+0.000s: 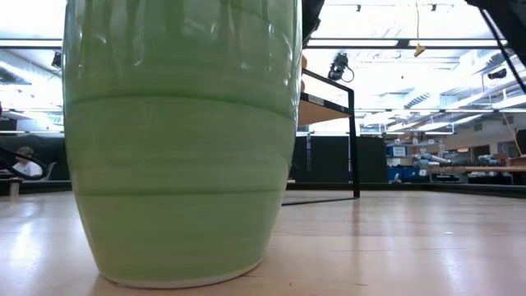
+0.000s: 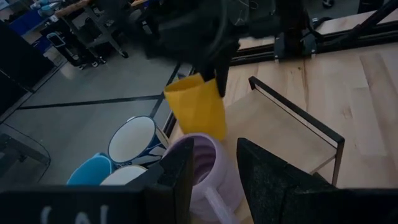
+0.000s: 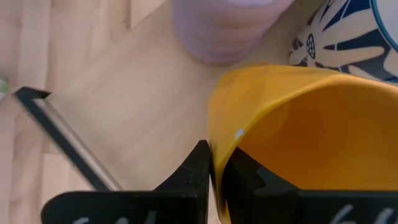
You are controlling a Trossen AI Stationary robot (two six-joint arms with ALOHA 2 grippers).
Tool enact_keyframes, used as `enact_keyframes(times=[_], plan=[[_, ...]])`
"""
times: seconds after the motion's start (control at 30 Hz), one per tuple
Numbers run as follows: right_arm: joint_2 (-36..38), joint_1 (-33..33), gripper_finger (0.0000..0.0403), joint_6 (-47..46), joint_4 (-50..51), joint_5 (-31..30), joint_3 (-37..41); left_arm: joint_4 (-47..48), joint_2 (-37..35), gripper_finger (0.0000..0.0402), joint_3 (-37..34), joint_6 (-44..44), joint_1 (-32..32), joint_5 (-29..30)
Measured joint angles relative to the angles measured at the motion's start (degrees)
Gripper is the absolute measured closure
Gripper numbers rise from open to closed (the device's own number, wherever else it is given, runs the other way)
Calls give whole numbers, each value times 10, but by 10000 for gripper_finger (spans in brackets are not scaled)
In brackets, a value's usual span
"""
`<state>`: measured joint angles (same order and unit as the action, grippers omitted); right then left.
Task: Place coffee mugs
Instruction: Put the yellow mug on the shelf
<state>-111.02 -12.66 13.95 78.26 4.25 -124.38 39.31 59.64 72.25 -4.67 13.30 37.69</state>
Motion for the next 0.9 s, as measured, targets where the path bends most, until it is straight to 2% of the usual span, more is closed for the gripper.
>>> enact_keyframes(times=[0.3, 0.53, 0.9], plan=[[-51, -12, 372, 14, 28, -17, -37, 1, 0, 274, 0, 7, 0, 0], [-51, -14, 370, 28, 24, -17, -37, 1, 0, 274, 0, 12, 0, 0], [-51, -7, 336, 37, -9, -19, -37, 1, 0, 274, 0, 12, 0, 0]])
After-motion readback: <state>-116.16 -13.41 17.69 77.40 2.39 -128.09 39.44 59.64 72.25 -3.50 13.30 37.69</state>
